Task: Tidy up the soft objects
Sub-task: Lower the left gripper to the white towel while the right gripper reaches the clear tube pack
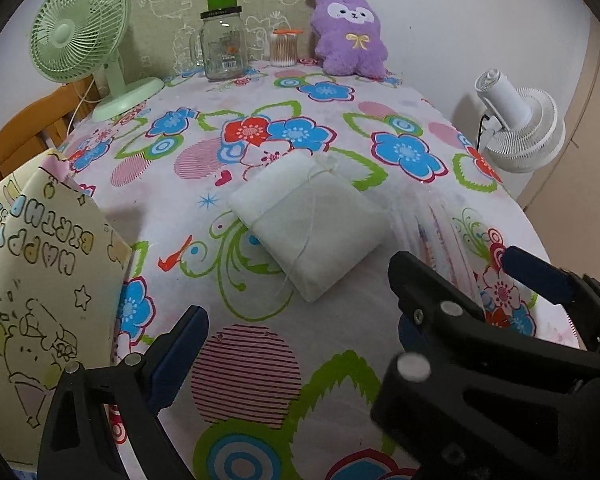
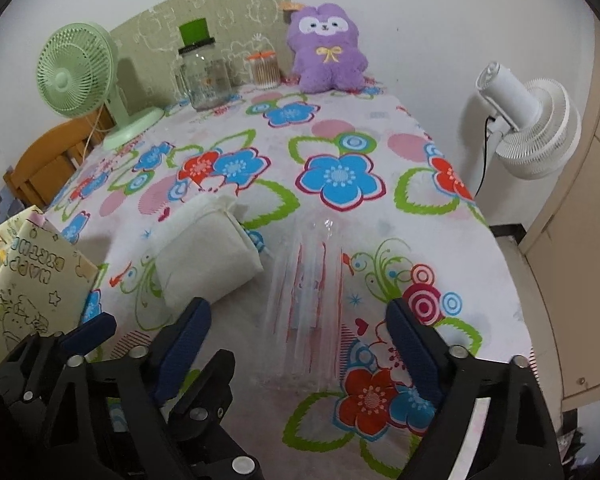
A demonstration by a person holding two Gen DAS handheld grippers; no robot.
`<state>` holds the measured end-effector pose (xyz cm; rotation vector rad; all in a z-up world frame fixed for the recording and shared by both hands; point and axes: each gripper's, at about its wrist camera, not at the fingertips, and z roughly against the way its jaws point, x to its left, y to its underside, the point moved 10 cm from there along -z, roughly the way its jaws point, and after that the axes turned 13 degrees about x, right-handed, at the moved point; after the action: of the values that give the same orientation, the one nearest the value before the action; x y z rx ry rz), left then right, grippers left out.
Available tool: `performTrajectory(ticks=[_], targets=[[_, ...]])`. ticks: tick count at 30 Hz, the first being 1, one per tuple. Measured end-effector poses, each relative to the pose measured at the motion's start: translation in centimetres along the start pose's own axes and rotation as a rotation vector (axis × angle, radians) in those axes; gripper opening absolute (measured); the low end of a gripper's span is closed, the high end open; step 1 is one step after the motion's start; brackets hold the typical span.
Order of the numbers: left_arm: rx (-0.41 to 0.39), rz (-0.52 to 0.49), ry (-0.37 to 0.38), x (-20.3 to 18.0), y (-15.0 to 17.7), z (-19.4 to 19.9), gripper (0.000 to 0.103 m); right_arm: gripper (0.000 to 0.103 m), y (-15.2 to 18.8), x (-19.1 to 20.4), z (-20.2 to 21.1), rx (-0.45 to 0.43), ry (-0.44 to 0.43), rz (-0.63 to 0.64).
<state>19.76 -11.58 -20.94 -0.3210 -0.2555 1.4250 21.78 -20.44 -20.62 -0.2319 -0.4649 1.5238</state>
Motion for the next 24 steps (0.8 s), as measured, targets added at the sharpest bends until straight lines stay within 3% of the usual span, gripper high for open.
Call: performTrajectory(ticks=[7,12,18,24], targets=[[0.023,-0.008,0.001,0.0,0.1,-0.8,0.095,0.069,0.5,0.2,-1.4,0.053,-0.020,-0.019],[0.030,-0.006,-0.007,-0.1,0.2,-1.1,0.095,0.047,0.5,-0.1,-1.4,0.051,0.016,-0.011],[0.034,0.001,0.017,-0.5,0.1,-0.8,0.094,0.033,0.3,-0.4,-0.9,0.041,-0.006,-0.013],[0.009,-0.004,0.009,-0.9,-0.3,-0.1,0.094,0.026,-0.2,-0.6,0.2,0.017,-0.003,0.003]])
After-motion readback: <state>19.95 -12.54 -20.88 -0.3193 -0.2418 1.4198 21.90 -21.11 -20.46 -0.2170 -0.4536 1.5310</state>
